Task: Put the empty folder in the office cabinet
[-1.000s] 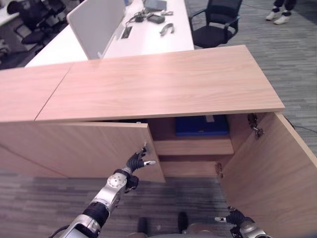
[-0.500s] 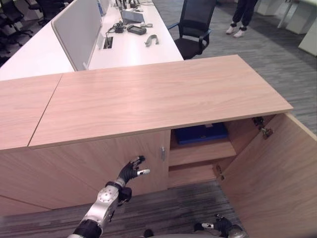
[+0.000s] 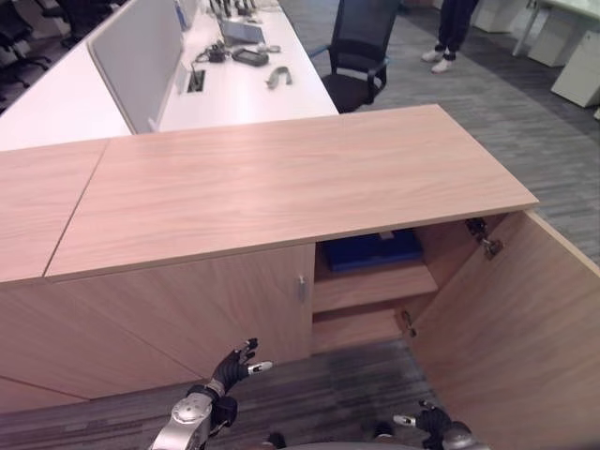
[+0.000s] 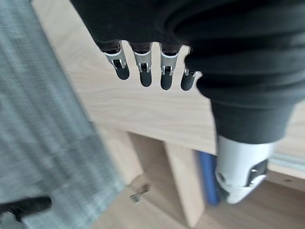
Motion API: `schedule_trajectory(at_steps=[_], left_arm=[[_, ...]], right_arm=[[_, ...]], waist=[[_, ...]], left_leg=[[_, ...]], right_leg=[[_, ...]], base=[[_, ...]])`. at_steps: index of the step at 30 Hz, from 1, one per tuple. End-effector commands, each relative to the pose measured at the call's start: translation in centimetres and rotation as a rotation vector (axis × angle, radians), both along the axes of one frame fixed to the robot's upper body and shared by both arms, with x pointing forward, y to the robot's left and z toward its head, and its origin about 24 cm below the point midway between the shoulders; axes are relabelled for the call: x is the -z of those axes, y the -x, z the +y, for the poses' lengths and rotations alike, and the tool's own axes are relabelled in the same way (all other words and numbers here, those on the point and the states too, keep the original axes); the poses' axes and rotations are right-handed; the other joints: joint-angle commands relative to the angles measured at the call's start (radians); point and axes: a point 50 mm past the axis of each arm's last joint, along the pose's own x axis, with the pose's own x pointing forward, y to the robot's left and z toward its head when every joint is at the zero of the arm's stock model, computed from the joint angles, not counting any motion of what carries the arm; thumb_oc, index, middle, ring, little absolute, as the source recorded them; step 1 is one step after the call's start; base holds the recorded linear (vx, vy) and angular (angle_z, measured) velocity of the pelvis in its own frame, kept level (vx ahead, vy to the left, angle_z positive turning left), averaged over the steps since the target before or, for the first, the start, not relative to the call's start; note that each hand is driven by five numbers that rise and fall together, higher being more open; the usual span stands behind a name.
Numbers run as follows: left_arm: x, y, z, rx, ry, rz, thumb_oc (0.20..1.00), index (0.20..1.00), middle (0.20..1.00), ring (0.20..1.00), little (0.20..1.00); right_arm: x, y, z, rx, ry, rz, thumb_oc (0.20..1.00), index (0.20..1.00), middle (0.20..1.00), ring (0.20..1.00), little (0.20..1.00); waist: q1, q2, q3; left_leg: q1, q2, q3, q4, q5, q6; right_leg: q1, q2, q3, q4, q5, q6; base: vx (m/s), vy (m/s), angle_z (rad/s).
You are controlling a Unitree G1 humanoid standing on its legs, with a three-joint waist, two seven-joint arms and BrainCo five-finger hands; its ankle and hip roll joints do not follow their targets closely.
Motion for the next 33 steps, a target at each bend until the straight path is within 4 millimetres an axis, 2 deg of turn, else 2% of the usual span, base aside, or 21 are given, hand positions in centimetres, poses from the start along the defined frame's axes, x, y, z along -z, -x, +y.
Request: schedule_trajectory(at_steps=[1, 4, 6, 8, 12, 17, 18, 19, 20, 21, 22, 24, 25, 26, 27, 29, 32, 33], left_arm=[[-1.2, -1.7, 0.2, 0.043, -0.044, -0.084, 1.000, 1.000, 1.000, 1.000, 1.000], [-0.5, -1.1, 0.6, 0.014, -0.059, -0.052, 1.000, 1.000, 1.000, 1.000, 1.000], [-0.4, -1.0, 1.0, -0.017, -0.070, -0.044, 1.000, 1.000, 1.000, 1.000, 1.000], [0.0, -0.6, 1.3, -0.046, -0.077, -0.028, 1.000, 1.000, 1.000, 1.000, 1.000], [0.4, -0.5, 1.7, -0.115, -0.086, -0.016, 1.000, 1.000, 1.000, 1.000, 1.000], [1.3, 0.0, 1.4, -0.168, -0.077, 0.025, 1.000, 1.000, 1.000, 1.000, 1.000], [1.4, 0.0, 1.3, -0.169, -0.076, 0.030, 1.000, 1.000, 1.000, 1.000, 1.000], [1.5, 0.0, 1.1, -0.174, -0.073, 0.032, 1.000, 1.000, 1.000, 1.000, 1.000], [1.5, -0.1, 1.1, -0.174, -0.072, 0.031, 1.000, 1.000, 1.000, 1.000, 1.000], [1.9, -0.2, 0.1, -0.169, -0.058, 0.040, 1.000, 1.000, 1.000, 1.000, 1.000], [1.8, -0.2, 0.0, -0.169, -0.058, 0.039, 1.000, 1.000, 1.000, 1.000, 1.000], [1.9, -0.1, 0.0, -0.178, -0.059, 0.039, 1.000, 1.000, 1.000, 1.000, 1.000], [2.1, 0.0, -0.1, -0.177, -0.060, 0.048, 1.000, 1.000, 1.000, 1.000, 1.000], [2.2, 0.1, -0.1, -0.177, -0.061, 0.055, 1.000, 1.000, 1.000, 1.000, 1.000], [2.2, 0.2, 0.0, -0.179, -0.065, 0.059, 1.000, 1.000, 1.000, 1.000, 1.000], [2.5, 0.6, -0.2, -0.157, -0.067, 0.084, 1.000, 1.000, 1.000, 1.000, 1.000], [2.9, 1.3, 0.0, -0.149, -0.081, 0.109, 1.000, 1.000, 1.000, 1.000, 1.000], [2.9, 1.5, 0.4, -0.152, -0.094, 0.117, 1.000, 1.000, 1.000, 1.000, 1.000]], right_arm=[[-0.4, -1.3, -0.3, -0.011, 0.013, -0.027, 1.000, 1.000, 1.000, 1.000, 1.000], [-0.5, -1.4, -0.4, -0.012, 0.023, -0.025, 1.000, 1.000, 1.000, 1.000, 1.000], [-0.5, -1.4, -0.4, -0.013, 0.022, -0.026, 1.000, 1.000, 1.000, 1.000, 1.000], [-0.6, -1.7, -0.5, -0.012, 0.027, -0.032, 1.000, 1.000, 1.000, 1.000, 1.000], [-0.8, -1.9, -0.9, 0.013, 0.029, -0.050, 1.000, 1.000, 1.000, 1.000, 1.000], [-1.3, -2.4, -2.0, 0.041, 0.049, -0.080, 1.000, 1.000, 1.000, 1.000, 1.000], [-1.4, -2.6, -2.3, 0.041, 0.055, -0.085, 1.000, 1.000, 1.000, 1.000, 1.000], [-1.6, -2.7, -2.7, 0.042, 0.067, -0.089, 1.000, 1.000, 1.000, 1.000, 1.000], [-1.6, -2.8, -2.8, 0.042, 0.068, -0.090, 1.000, 1.000, 1.000, 1.000, 1.000], [-2.3, -3.2, -4.3, 0.061, 0.102, -0.110, 1.000, 1.000, 1.000, 1.000, 1.000], [-2.3, -3.2, -4.3, 0.061, 0.102, -0.111, 1.000, 1.000, 1.000, 1.000, 1.000], [-2.5, -3.4, -4.6, 0.051, 0.116, -0.111, 1.000, 1.000, 1.000, 1.000, 1.000], [-2.6, -3.6, -4.7, 0.051, 0.119, -0.114, 1.000, 1.000, 1.000, 1.000, 1.000], [-2.6, -3.5, -4.8, 0.052, 0.120, -0.111, 1.000, 1.000, 1.000, 1.000, 1.000], [-2.6, -3.4, -4.9, 0.058, 0.123, -0.106, 1.000, 1.000, 1.000, 1.000, 1.000], [-2.3, -2.4, -5.4, 0.104, 0.122, -0.084, 1.000, 1.000, 1.000, 1.000, 1.000], [-2.2, -1.3, -6.3, 0.193, 0.123, -0.070, 1.000, 1.000, 1.000, 1.000, 1.000], [-2.4, -1.0, -7.0, 0.277, 0.115, -0.085, 1.000, 1.000, 1.000, 1.000, 1.000]], waist=[[0.013, 0.007, -0.002], [0.038, 0.008, -0.014], [0.045, 0.003, -0.023], [0.045, 0.005, -0.030], [0.017, 0.026, -0.032], [-0.020, 0.059, -0.028], [-0.028, 0.064, -0.026], [-0.029, 0.074, -0.019], [-0.028, 0.077, -0.022], [-0.040, 0.085, 0.004], [-0.040, 0.086, 0.002], [-0.033, 0.076, 0.010], [-0.027, 0.066, 0.009], [-0.026, 0.059, 0.007], [-0.030, 0.052, 0.005], [-0.045, 0.056, 0.002], [-0.059, 0.062, -0.016], [-0.072, 0.059, -0.023]], left_leg=[[-0.044, -0.009, -0.048, 0.039, -0.041, -0.013], [-0.060, 0.003, 0.005, 0.044, -0.027, -0.027], [-0.071, 0.021, 0.041, 0.050, -0.015, -0.042], [-0.080, 0.050, 0.066, 0.056, 0.005, -0.064], [-0.077, 0.123, 0.074, 0.049, 0.060, -0.113], [-0.069, 0.190, 0.090, 0.046, 0.116, -0.157], [-0.068, 0.196, 0.092, 0.047, 0.123, -0.163], [-0.078, 0.207, 0.076, 0.057, 0.157, -0.175], [-0.085, 0.210, 0.076, 0.058, 0.160, -0.175], [-0.107, 0.186, -0.043, 0.082, 0.169, -0.183], [-0.112, 0.187, -0.044, 0.083, 0.170, -0.182], [-0.105, 0.129, -0.149, 0.120, 0.102, -0.161], [-0.108, 0.086, -0.205, 0.149, 0.059, -0.145], [-0.105, 0.061, -0.221, 0.151, 0.023, -0.135], [-0.097, 0.041, -0.215, 0.155, -0.016, -0.122], [-0.080, 0.040, -0.138, 0.141, -0.036, -0.111], [-0.042, 0.037, -0.118, 0.100, -0.033, -0.108], [-0.022, 0.037, -0.114, 0.073, -0.027, -0.108]], right_leg=[[0.044, 0.014, 0.026, 0.001, 0.051, 0.055], [0.079, -0.019, -0.017, 0.001, 0.067, 0.069], [0.105, -0.021, -0.035, -0.046, 0.065, 0.073], [0.129, 0.008, -0.033, -0.139, 0.034, 0.066], [0.143, 0.092, 0.059, -0.259, 0.020, 0.051], [0.164, 0.171, 0.097, -0.357, 0.004, 0.025], [0.162, 0.179, 0.104, -0.363, -0.003, 0.022], [0.160, 0.190, 0.116, -0.366, -0.008, 0.019], [0.153, 0.193, 0.117, -0.367, -0.004, 0.017], [0.137, 0.200, 0.152, -0.367, -0.013, 0.006], [0.133, 0.200, 0.152, -0.368, -0.010, 0.005], [0.115, 0.198, 0.186, -0.363, -0.005, -0.003], [0.099, 0.198, 0.206, -0.360, 0.001, -0.009], [0.094, 0.198, 0.214, -0.359, 0.002, -0.013], [0.091, 0.199, 0.219, -0.356, -0.003, -0.015], [0.094, 0.201, 0.209, -0.346, -0.006, -0.013], [0.102, 0.212, 0.210, -0.341, -0.003, -0.010], [0.107, 0.208, 0.206, -0.337, 0.004, -0.007]], base=[[-0.10, -0.089, -0.62], [-0.09, -0.157, -0.61], [-0.07, -0.223, -0.70], [-0.04, -0.319, -0.40], [0.01, -0.341, -0.64], [0.01, -0.249, -0.45], [-0.01, -0.158, -0.38], [-0.02, -0.076, -0.54], [-0.10, -0.154, -0.57], [-0.09, -0.121, -0.47], [-0.10, -0.150, -0.35], [-0.03, -0.101, -0.50], [-0.03, -0.136, -0.71], [-0.03, -0.132, -0.82], [-0.02, -0.072, -1.09], [0.01, -0.016, -0.52], [0.05, 0.031, 0.41], [0.03, 0.055, 0.08]])
